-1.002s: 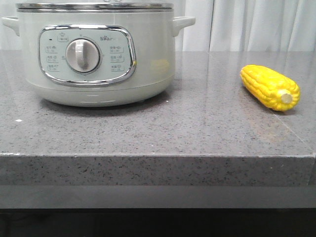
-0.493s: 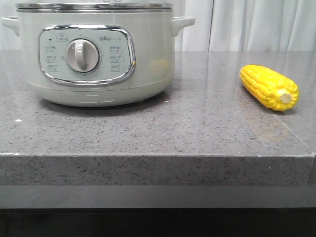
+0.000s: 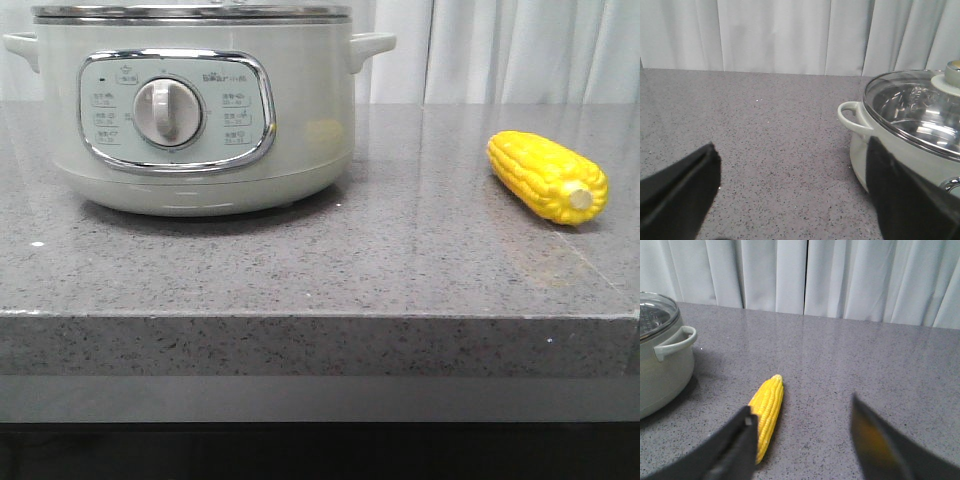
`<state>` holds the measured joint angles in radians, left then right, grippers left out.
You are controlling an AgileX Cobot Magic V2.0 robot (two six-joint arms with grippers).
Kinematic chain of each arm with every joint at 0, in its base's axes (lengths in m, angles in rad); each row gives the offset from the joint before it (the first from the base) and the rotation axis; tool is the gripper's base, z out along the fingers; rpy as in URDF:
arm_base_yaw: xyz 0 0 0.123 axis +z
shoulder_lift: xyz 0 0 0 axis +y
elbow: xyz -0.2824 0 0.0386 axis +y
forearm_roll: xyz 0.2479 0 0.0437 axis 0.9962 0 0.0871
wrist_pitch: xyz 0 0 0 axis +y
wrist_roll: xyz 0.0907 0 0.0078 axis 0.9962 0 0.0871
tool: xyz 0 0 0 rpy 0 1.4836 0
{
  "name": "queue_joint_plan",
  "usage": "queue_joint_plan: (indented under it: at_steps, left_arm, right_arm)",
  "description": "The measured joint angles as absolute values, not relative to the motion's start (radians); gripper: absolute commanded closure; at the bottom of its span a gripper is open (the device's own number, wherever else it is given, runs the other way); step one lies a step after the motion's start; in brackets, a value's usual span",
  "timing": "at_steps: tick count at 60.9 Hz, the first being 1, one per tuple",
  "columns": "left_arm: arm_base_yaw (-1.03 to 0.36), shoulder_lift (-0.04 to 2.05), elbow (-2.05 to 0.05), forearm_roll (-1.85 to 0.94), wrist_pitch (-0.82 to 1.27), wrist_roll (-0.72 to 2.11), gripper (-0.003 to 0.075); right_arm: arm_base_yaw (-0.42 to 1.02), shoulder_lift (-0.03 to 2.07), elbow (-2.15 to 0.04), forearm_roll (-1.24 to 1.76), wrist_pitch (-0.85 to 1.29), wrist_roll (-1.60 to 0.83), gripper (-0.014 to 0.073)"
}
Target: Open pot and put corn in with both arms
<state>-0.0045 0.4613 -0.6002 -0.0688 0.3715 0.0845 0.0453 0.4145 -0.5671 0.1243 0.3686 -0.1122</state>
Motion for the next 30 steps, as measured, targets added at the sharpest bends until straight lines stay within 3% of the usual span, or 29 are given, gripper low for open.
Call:
queue_joint_plan:
  at_steps: [16,30]
  left_arm:
    - [-0.004,0.496,-0.624,-0.107,0.405,0.084,0.0060]
    - [-0.065,0.734,-0.826,-0.159,0.515,0.114,0.0060]
  right_arm:
    - [0.045,0.414,-0.567,0.124,0.375,-0.112,0.0013]
    - [0.045,0.414,-0.567,0.124,0.375,-0.112,0.0013]
